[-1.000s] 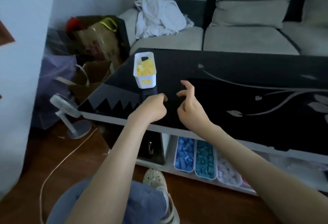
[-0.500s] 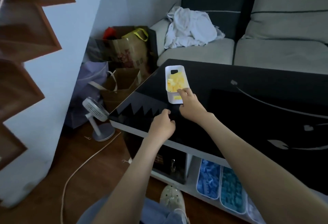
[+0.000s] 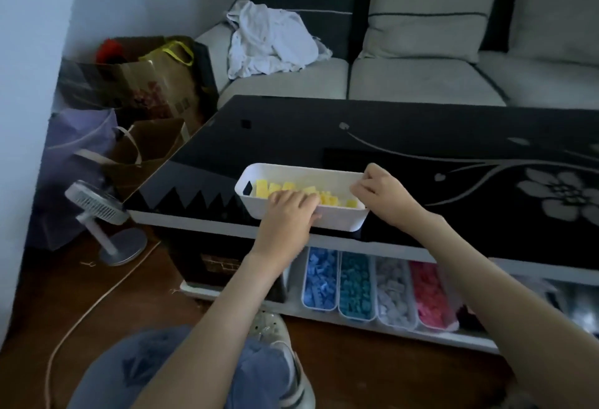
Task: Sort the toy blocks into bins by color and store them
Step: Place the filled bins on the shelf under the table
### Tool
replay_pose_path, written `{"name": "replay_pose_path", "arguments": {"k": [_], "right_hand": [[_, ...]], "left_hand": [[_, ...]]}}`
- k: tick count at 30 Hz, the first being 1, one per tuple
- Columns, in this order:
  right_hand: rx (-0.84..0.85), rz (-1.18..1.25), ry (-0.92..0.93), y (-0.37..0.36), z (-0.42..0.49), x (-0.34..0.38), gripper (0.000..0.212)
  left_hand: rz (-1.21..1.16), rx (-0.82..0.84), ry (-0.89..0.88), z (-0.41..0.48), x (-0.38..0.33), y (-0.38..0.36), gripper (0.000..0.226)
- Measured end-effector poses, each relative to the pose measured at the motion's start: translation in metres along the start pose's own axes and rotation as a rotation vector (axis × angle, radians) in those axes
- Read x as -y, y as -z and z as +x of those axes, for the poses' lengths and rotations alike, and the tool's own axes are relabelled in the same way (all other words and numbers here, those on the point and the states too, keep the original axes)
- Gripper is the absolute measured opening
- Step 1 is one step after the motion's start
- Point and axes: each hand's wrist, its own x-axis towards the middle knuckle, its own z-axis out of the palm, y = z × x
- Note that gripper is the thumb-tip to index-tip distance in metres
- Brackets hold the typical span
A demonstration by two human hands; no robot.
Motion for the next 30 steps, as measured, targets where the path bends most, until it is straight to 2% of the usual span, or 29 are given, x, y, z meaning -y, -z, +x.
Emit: {"name": "replay_pose_path", "arguments": {"k": [2, 5, 8, 11, 13, 18, 21, 26, 30], "right_hand": [[0.052, -0.056, 0.004, 0.015, -0.023, -0.005, 0.037], [0.082, -0.127, 0.013, 0.036, -0.070, -0.012, 0.035], [0.070, -0.266, 0.081, 0.044, -0.106, -0.013, 0.046], [0.005, -0.220, 0.027, 0.046, -0.149, -0.032, 0.047], [0.021, -0.233, -0.022, 0.045, -0.173, -0.043, 0.044], [0.167, -0.275, -0.145, 0.030, -0.200, -0.071, 0.027], [0.281, -0.280, -0.235, 0.013, -0.203, -0.093, 0.031], [0.372, -0.066, -0.301, -0.009, -0.203, -0.124, 0.030], [0.373, -0.239, -0.271, -0.034, -0.195, -0.150, 0.031]], "left_hand": [[-0.008, 0.006, -0.027, -0.005, -0.023, 0.005, 0.011], [-0.010, 0.036, -0.086, -0.022, -0.061, 0.018, 0.023], [-0.057, 0.045, -0.142, -0.036, -0.094, 0.023, 0.024], [-0.126, 0.100, -0.152, -0.061, -0.128, 0.016, 0.021], [-0.145, 0.147, -0.155, -0.076, -0.143, 0.006, 0.020], [-0.105, 0.277, -0.184, -0.087, -0.150, -0.027, 0.018], [-0.011, 0.363, -0.173, -0.088, -0.151, -0.050, 0.017], [0.037, 0.530, -0.100, -0.086, -0.142, -0.091, 0.020], [0.031, 0.646, -0.056, -0.084, -0.133, -0.121, 0.024]]}}
